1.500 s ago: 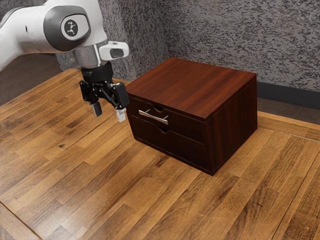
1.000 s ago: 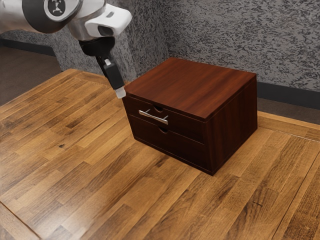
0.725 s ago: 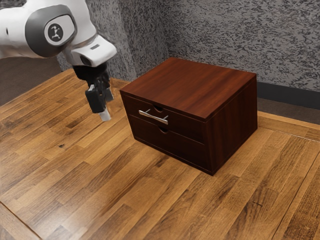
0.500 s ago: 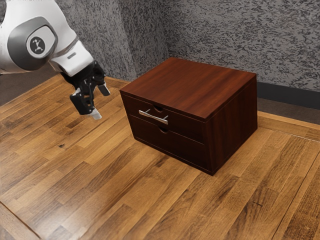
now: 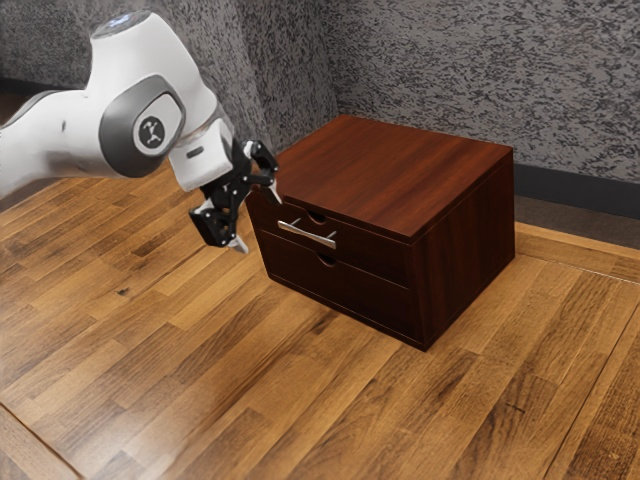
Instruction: Pull the drawer handle with one arm to open the drawer
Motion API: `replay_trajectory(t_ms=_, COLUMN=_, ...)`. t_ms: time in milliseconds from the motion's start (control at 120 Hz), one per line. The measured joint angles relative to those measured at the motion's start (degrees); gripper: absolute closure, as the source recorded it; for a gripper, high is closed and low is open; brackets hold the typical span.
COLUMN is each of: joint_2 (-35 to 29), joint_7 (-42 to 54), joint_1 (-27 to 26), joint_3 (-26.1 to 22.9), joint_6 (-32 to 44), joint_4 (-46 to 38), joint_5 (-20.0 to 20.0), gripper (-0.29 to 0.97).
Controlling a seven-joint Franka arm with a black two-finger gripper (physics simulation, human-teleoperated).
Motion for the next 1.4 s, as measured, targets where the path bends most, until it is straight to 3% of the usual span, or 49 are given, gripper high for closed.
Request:
replay_trajectory(t_ms=375, joint_2=0.05, joint_7=8.6, joint_1=-0.23, joint_3=-0.34, joint_6=7.36, joint_4=-2.23, joint_5=-1.14, gripper=0.0)
replay_trajectory(t_ms=1017, joint_2=0.47, joint_7=15.3, joint_1=-0.03, joint_3=-0.44, joint_6=11.52, joint_4=-4.91, joint_5=-1.45, gripper=0.0)
replay_trajectory(t_ms=1400, joint_2=0.71, joint_7=16.96, joint_1=-0.03, joint_3=-0.44, joint_6=12.75, joint_4=-5.5, joint_5=-1.75, gripper=0.17)
